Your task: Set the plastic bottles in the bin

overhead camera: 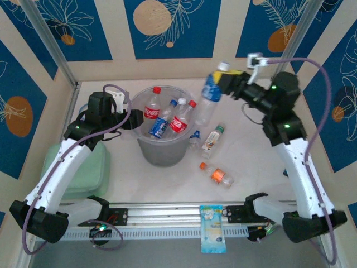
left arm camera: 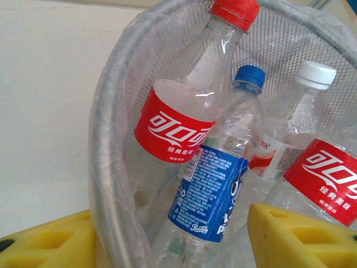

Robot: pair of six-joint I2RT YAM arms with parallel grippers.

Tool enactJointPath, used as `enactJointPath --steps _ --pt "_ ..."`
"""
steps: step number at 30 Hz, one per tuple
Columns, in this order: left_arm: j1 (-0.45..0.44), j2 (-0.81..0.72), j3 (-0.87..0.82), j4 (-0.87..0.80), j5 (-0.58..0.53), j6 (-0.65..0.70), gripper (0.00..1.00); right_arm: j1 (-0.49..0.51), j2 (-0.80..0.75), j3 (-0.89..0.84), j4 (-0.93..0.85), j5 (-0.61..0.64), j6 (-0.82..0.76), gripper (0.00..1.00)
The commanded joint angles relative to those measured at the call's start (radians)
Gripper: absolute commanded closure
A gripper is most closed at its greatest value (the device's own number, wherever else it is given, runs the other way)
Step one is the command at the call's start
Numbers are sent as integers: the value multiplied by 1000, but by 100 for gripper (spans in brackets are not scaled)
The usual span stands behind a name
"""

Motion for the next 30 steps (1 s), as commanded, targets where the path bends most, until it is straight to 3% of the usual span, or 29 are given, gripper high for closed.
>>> enactJointPath --steps 1,5,13,20,30 --pt "3 -3 -5 44 62 -21 38 166 71 -13 222 85 -80 100" --pt "4 -14 -21 61 69 -20 39 289 175 -19 359 138 -139 100" --pt "3 -29 -40 78 85 -17 42 379 365 -48 535 180 -142 100" --pt "3 -44 -40 74 80 -12 43 421 486 -22 483 264 -93 100" --pt "2 -34 -30 78 81 -15 44 496 591 80 159 415 -12 100"
